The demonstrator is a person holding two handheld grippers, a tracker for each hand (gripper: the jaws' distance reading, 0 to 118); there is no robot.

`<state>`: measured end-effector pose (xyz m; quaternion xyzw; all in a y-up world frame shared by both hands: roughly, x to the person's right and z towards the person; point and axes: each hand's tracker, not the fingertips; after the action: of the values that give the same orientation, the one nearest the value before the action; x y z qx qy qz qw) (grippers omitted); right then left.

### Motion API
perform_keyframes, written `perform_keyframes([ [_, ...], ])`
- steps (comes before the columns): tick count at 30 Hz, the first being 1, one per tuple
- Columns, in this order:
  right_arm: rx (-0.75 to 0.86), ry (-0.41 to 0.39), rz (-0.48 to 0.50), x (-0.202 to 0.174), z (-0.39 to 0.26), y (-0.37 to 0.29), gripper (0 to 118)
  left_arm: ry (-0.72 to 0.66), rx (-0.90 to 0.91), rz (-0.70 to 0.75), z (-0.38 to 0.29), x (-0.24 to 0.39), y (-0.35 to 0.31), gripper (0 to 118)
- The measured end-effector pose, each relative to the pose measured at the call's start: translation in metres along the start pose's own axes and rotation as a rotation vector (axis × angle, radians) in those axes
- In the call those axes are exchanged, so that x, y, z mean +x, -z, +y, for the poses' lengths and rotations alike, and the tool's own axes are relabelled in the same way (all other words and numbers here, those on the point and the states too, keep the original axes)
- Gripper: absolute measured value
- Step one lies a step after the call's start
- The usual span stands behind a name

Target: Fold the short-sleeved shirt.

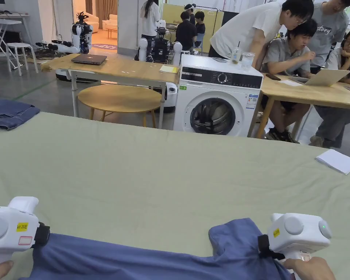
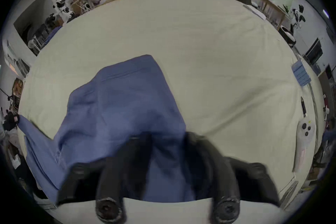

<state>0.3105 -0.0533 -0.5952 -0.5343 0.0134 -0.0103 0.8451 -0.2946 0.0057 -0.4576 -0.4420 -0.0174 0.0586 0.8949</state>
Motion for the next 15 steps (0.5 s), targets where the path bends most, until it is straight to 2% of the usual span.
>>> perform_keyframes([
  [1, 0.003, -0.02, 0.021, 0.001, 0.001, 0.003, 0, -0.001, 0.0, -0.002, -0.001, 0.0, 0.0, 0],
  [3, 0.006, -0.034, -0.008, -0.002, 0.0, 0.002, 0, -0.007, 0.001, -0.004, -0.002, -0.002, -0.002, 0],
  [4, 0.05, -0.068, -0.023, -0.001, -0.002, -0.003, 0, -0.013, 0.005, -0.007, -0.002, -0.003, -0.003, 0],
  [5, 0.096, -0.059, -0.044, 0.0, -0.004, -0.009, 0, -0.023, 0.006, -0.013, -0.002, -0.005, -0.004, 0],
  [6, 0.119, -0.05, -0.049, -0.014, -0.018, -0.034, 0, -0.025, 0.012, -0.019, -0.002, -0.006, -0.007, 0],
  [9, 0.169, -0.03, -0.011, -0.01, -0.03, -0.068, 0, -0.026, 0.026, -0.026, -0.004, -0.007, -0.015, 0],
  [15, 0.278, -0.028, -0.015, -0.01, -0.069, -0.144, 0, -0.046, 0.075, -0.054, -0.013, -0.012, -0.037, 0],
])
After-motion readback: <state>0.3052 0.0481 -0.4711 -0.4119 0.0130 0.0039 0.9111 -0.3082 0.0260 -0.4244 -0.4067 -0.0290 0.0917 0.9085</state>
